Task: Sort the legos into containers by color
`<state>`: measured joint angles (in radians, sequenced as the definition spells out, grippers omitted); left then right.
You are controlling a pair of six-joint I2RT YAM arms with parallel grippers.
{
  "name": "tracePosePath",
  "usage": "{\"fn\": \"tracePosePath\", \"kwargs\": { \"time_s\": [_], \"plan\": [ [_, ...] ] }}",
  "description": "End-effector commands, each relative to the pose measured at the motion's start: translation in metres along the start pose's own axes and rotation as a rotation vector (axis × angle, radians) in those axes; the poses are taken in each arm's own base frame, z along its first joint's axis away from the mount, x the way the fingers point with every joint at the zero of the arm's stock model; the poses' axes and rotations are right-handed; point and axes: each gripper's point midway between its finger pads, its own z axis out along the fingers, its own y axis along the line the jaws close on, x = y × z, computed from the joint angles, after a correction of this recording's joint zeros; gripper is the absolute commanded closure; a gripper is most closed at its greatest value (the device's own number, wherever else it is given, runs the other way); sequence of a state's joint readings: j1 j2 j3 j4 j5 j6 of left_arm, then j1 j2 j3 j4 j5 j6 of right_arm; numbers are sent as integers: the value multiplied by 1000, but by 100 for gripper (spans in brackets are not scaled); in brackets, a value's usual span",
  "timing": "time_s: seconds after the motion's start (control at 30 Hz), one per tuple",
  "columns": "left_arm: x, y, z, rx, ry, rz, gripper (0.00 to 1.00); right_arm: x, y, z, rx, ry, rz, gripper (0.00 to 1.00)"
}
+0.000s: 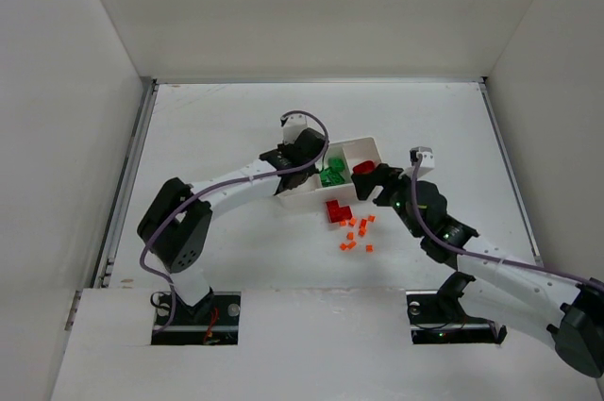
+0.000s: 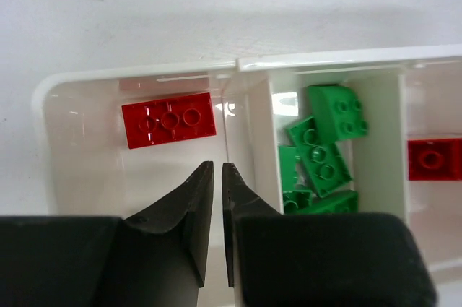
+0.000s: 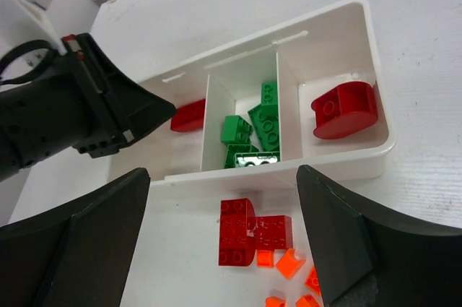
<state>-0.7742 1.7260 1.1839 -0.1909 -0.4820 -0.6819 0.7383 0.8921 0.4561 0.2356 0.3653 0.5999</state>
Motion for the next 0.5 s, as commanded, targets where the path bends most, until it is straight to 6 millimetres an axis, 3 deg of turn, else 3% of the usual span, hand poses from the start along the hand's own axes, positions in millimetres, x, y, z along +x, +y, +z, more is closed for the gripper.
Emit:
{"fn": "tracePosePath", "kwargs": {
  "time_s": [0.0, 0.27, 0.37, 0.47],
  "plan": [
    [-26, 3, -23, 11, -70, 7, 92, -23, 7, -2, -30, -79, 25, 11],
    [-41, -4, -46, 55, -87, 10, 92, -28, -2, -4, -12, -99, 41, 11],
    [-24, 1, -38, 10, -9, 63, 86, -25, -3, -1, -5, -88, 36, 11],
    [3, 8, -21, -28, 94, 109, 67, -22, -2, 1, -2, -78, 30, 11]
  ]
}}
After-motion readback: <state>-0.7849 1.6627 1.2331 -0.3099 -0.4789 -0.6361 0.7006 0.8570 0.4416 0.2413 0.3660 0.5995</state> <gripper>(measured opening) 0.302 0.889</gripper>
